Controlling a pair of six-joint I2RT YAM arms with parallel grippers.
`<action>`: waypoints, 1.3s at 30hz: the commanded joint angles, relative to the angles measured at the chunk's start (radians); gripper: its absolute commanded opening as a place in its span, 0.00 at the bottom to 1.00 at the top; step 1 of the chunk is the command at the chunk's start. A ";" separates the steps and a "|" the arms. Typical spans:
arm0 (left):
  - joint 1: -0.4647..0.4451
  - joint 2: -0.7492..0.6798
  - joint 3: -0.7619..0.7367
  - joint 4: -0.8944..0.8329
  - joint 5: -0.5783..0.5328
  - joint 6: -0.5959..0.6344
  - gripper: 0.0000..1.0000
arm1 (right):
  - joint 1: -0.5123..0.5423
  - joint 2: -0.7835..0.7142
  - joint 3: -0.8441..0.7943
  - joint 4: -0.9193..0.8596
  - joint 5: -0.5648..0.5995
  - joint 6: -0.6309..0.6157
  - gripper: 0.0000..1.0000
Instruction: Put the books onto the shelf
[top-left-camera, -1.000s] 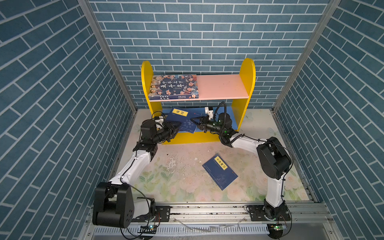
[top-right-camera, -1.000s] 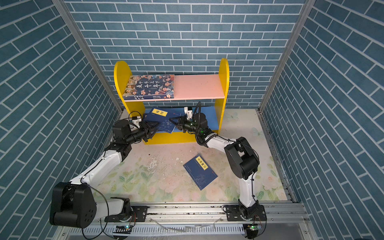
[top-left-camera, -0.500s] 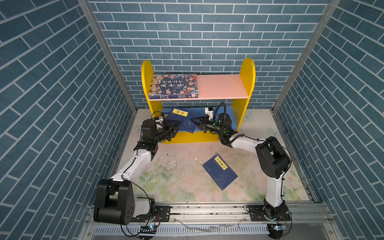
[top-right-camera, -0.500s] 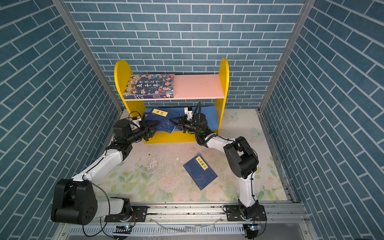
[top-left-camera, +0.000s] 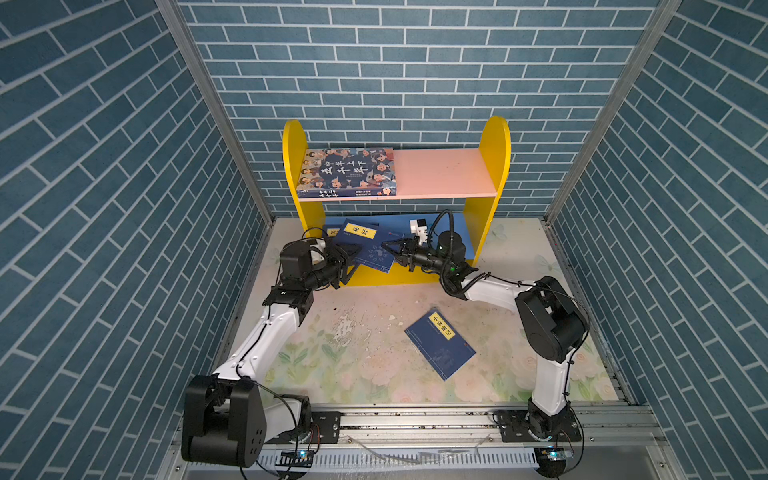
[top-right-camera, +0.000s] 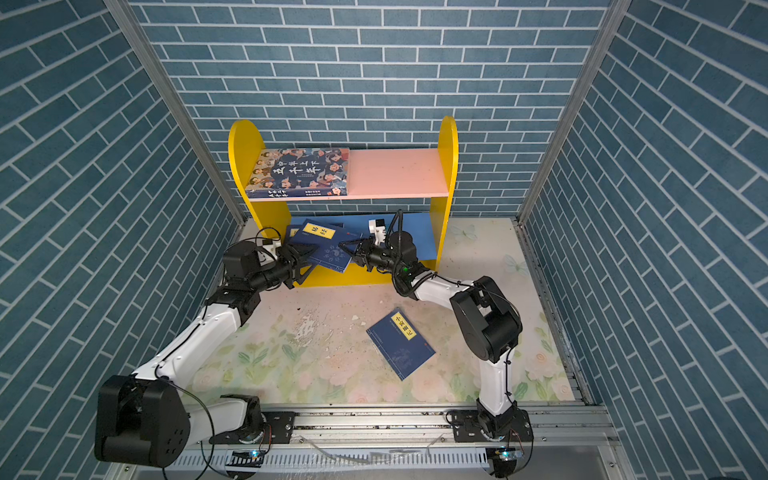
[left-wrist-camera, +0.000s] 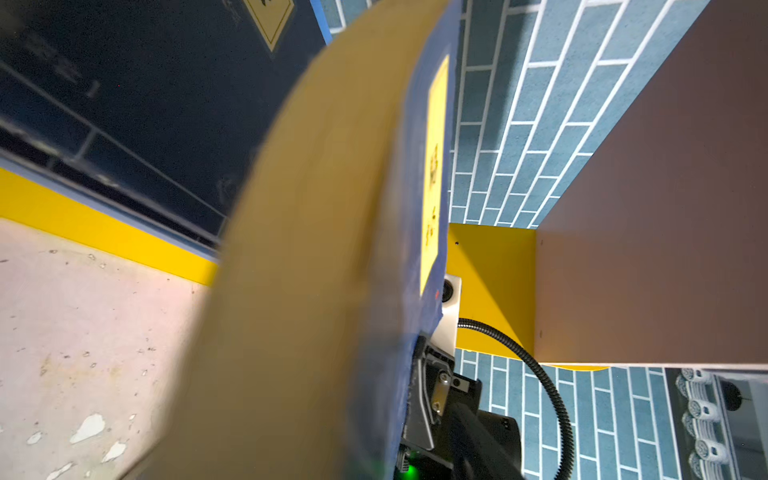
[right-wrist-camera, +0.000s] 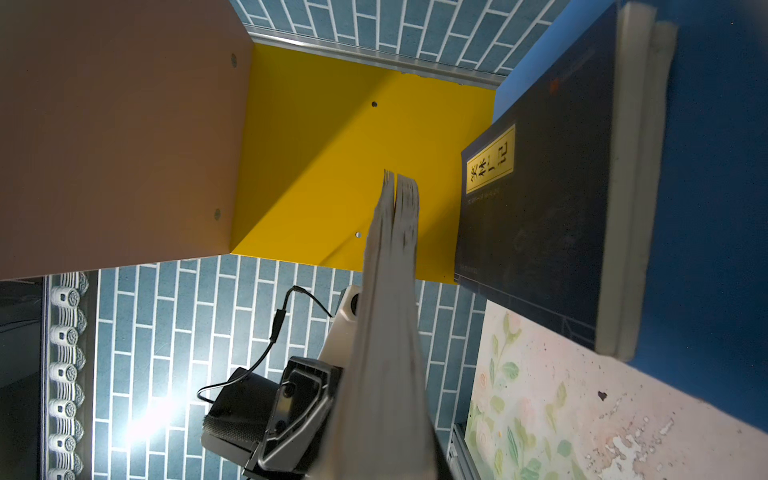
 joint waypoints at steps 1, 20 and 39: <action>0.003 -0.015 -0.006 -0.045 -0.003 0.058 0.62 | -0.004 -0.056 0.002 0.090 0.016 0.036 0.03; -0.038 0.078 0.030 0.138 0.014 -0.038 0.57 | 0.013 0.013 0.089 0.083 0.006 0.078 0.03; -0.039 0.020 0.079 0.074 0.012 -0.080 0.61 | 0.021 -0.092 0.029 -0.173 0.080 -0.088 0.02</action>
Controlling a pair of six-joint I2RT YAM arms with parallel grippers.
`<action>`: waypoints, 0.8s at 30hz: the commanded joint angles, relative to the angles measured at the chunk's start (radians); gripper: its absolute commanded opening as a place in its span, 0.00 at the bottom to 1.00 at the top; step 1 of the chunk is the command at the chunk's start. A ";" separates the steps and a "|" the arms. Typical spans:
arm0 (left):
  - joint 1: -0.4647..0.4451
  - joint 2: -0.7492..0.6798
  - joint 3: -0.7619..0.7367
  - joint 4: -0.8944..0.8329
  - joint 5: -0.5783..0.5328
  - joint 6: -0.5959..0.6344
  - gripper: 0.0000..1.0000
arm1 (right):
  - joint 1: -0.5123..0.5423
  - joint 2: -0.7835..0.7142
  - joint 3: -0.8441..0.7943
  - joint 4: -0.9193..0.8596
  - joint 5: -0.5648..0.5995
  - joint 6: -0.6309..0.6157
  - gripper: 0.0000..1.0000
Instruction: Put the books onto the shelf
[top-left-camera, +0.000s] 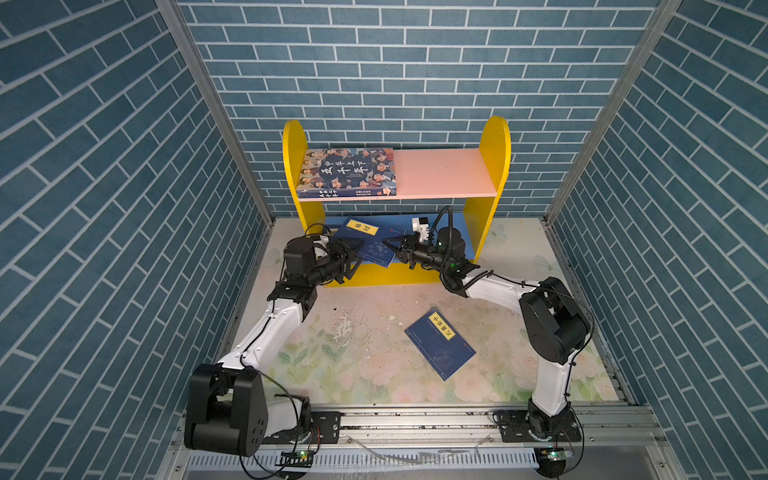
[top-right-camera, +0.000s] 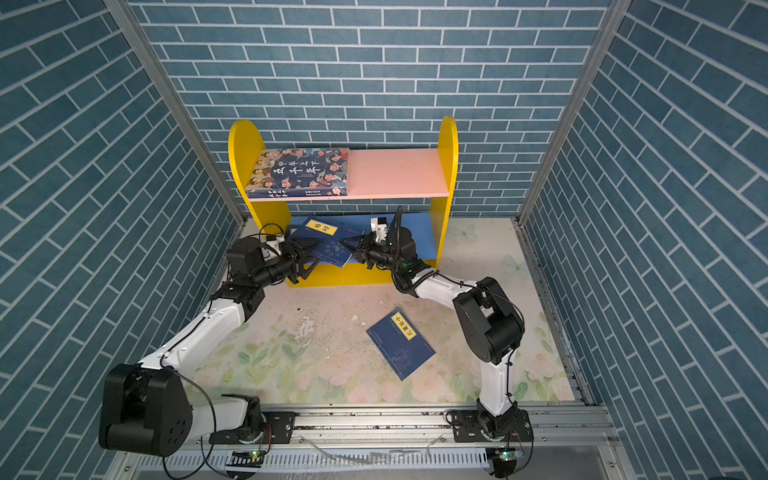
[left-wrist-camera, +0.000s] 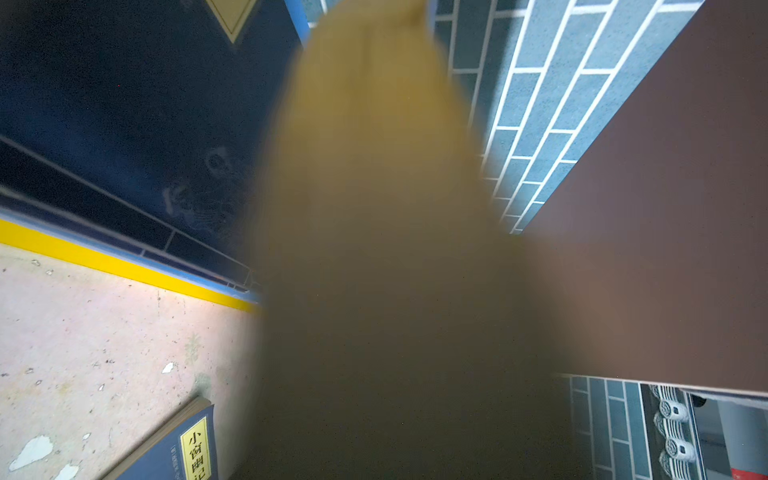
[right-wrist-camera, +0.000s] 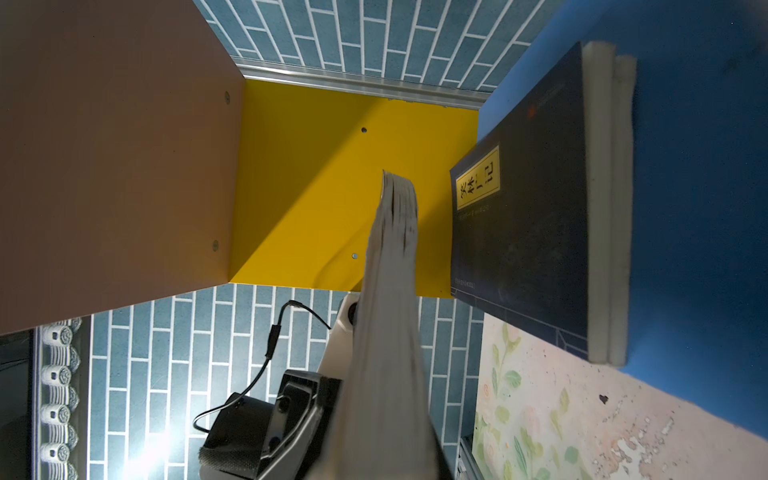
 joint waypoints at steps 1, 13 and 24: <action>-0.010 -0.040 0.042 -0.013 0.021 0.005 0.61 | 0.014 -0.076 -0.009 -0.040 0.028 -0.081 0.02; -0.008 -0.076 0.049 -0.084 0.023 0.041 0.71 | -0.008 -0.092 -0.029 0.021 0.037 -0.054 0.02; 0.053 -0.101 0.065 -0.271 0.020 0.106 0.66 | -0.051 -0.020 0.077 -0.082 -0.070 -0.099 0.02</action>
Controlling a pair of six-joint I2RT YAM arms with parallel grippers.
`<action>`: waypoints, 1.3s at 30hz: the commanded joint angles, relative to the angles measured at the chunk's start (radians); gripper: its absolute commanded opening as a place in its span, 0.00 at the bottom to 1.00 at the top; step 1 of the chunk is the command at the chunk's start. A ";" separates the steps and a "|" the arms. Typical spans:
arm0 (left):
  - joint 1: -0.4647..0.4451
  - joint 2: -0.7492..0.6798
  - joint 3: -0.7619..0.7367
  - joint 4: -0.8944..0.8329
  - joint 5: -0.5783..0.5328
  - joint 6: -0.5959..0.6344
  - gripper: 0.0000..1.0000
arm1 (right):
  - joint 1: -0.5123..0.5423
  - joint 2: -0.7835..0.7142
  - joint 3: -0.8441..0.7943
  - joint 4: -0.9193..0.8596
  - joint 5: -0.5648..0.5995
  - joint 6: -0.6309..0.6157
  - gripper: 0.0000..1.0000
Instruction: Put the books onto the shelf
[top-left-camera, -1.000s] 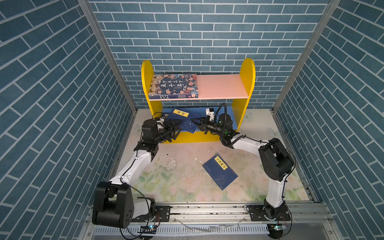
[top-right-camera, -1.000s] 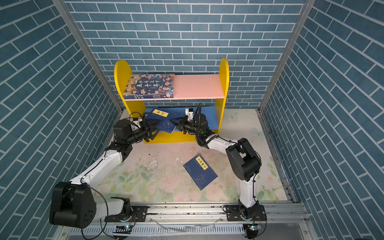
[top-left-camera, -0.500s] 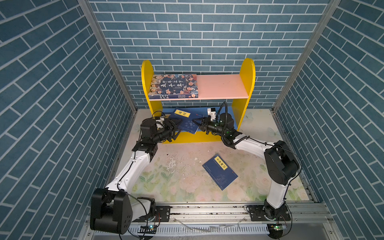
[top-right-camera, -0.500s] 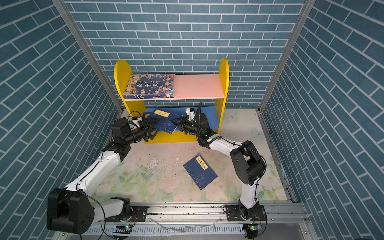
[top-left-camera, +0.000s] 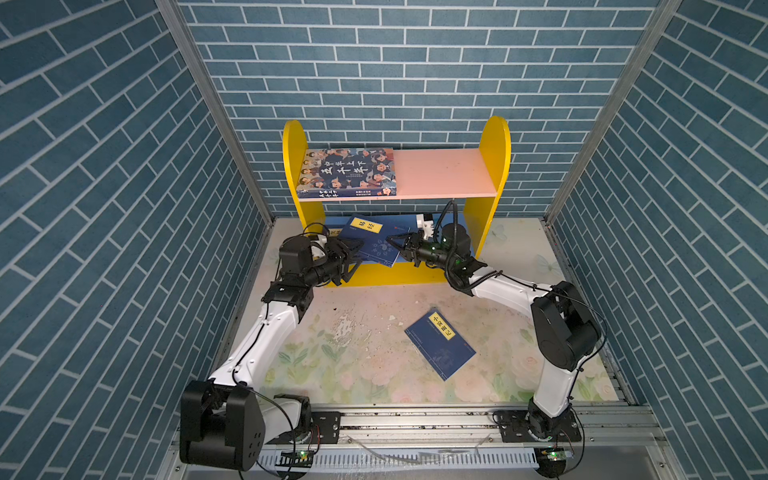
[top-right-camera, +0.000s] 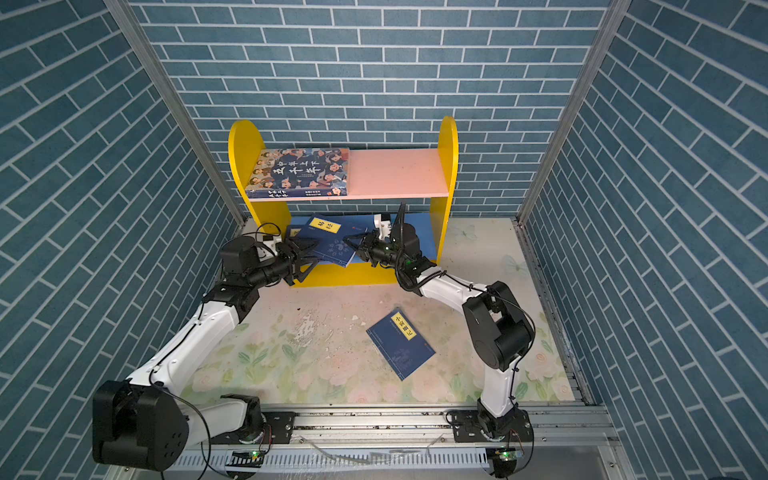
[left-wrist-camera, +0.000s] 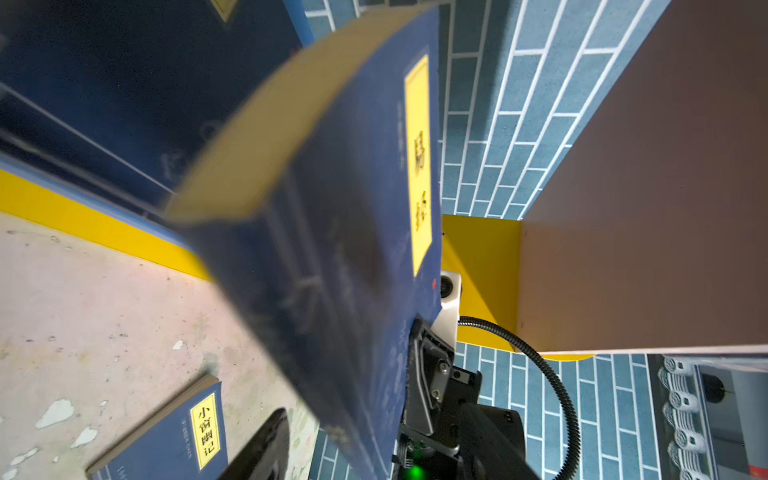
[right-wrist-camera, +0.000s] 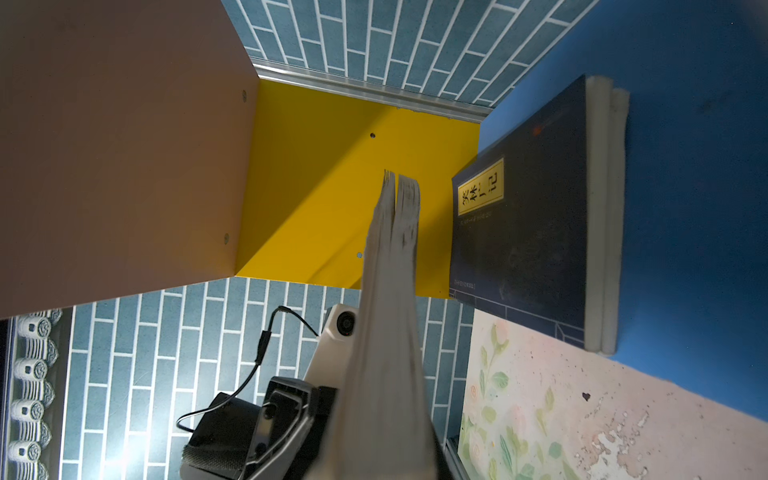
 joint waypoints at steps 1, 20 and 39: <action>0.036 -0.040 0.032 -0.119 0.010 0.052 0.66 | -0.023 0.034 0.057 0.003 -0.063 -0.036 0.02; 0.078 -0.046 0.049 -0.102 0.036 0.047 0.67 | -0.075 0.201 0.287 -0.271 -0.201 -0.208 0.04; 0.081 -0.028 0.047 -0.063 0.027 0.024 0.68 | -0.106 0.443 0.695 -0.768 -0.259 -0.456 0.06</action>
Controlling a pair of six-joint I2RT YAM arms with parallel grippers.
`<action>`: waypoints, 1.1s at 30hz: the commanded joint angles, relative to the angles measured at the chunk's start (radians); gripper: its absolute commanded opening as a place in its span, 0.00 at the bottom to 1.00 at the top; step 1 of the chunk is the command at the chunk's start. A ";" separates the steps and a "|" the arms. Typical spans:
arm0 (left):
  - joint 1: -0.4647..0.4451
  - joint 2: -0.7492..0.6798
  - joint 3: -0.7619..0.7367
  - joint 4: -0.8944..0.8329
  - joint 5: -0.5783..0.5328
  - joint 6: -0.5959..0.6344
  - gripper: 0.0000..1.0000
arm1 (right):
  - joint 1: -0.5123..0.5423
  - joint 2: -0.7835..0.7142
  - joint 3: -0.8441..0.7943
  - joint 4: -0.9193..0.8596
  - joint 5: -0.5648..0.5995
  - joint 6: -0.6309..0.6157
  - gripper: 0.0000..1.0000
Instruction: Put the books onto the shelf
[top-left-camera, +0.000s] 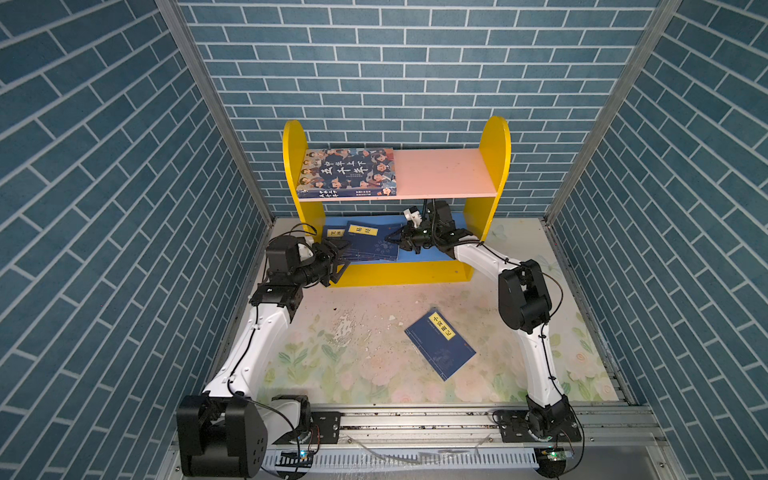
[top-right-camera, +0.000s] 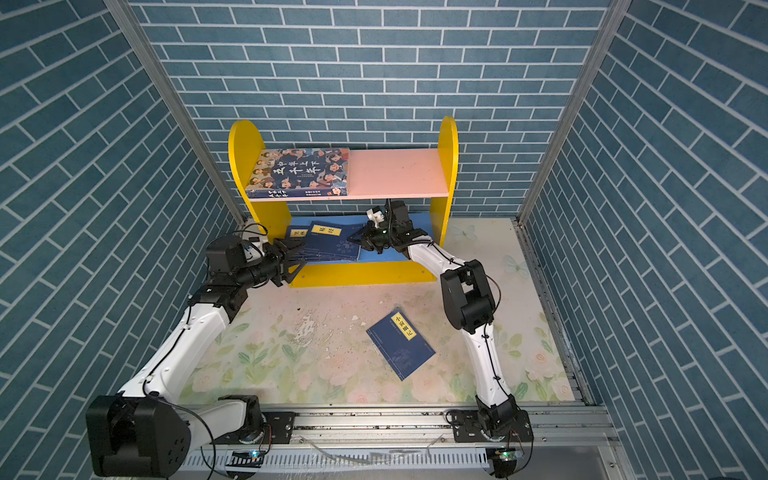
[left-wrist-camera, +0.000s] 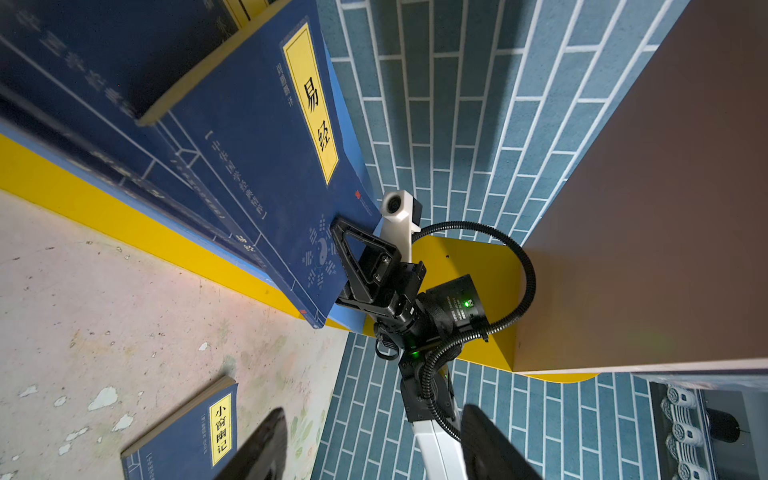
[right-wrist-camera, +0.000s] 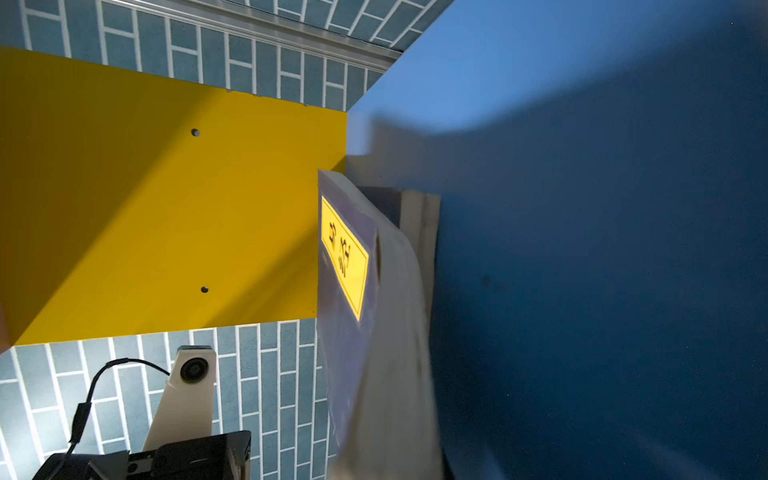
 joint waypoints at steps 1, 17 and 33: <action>0.007 0.006 0.022 0.030 0.004 0.002 0.68 | -0.006 0.016 0.063 -0.101 -0.007 -0.071 0.06; 0.008 0.010 0.017 0.033 -0.001 0.000 0.68 | -0.005 0.105 0.205 -0.143 -0.048 -0.074 0.25; 0.008 0.014 0.017 0.048 0.002 -0.017 0.68 | -0.023 -0.047 0.064 -0.146 0.112 -0.062 0.54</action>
